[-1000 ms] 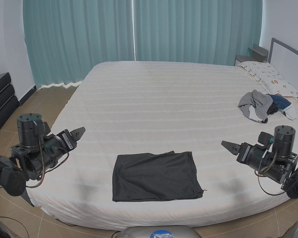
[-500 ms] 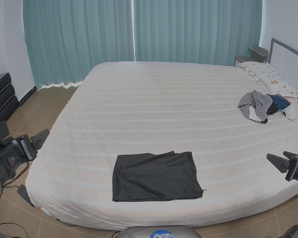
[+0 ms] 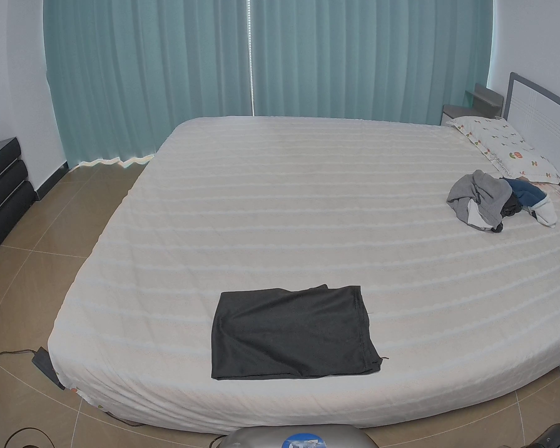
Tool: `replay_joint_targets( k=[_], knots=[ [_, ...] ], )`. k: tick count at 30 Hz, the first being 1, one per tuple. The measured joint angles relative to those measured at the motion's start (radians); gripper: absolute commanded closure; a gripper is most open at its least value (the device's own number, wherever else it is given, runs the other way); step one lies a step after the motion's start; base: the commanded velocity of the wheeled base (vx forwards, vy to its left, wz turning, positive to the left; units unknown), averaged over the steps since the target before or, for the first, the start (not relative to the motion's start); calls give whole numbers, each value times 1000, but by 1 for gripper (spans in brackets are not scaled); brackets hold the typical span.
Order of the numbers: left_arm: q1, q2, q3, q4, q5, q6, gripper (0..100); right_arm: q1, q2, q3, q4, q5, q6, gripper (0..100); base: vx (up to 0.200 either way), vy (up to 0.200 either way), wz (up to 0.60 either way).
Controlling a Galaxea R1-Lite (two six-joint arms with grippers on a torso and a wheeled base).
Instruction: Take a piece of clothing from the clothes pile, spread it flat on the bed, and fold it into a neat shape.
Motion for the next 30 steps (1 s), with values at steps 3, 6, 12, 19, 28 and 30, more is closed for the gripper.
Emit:
replay_joint_targets(
  k=[3,6,12,19,28,30],
  knots=[
    [41,-121,14,40,8,49,0,-34,-87,4,42,-22,-24,0,0,0,0],
    [82,-221,41,67,20,88,0,-57,-153,14,67,-41,-37,0,0,0,0],
    [115,-339,113,68,27,108,0,-80,-220,46,27,-49,-41,0,0,0,0],
    [118,-379,244,-112,-7,103,0,-82,-242,211,-359,-47,-34,0,0,0,0],
    [117,-389,422,-349,-77,98,0,-83,-247,388,-533,-48,-39,0,0,0,0],
    [117,-389,435,-307,-96,96,0,-83,-247,404,-503,-49,-40,0,0,0,0]
  ],
)
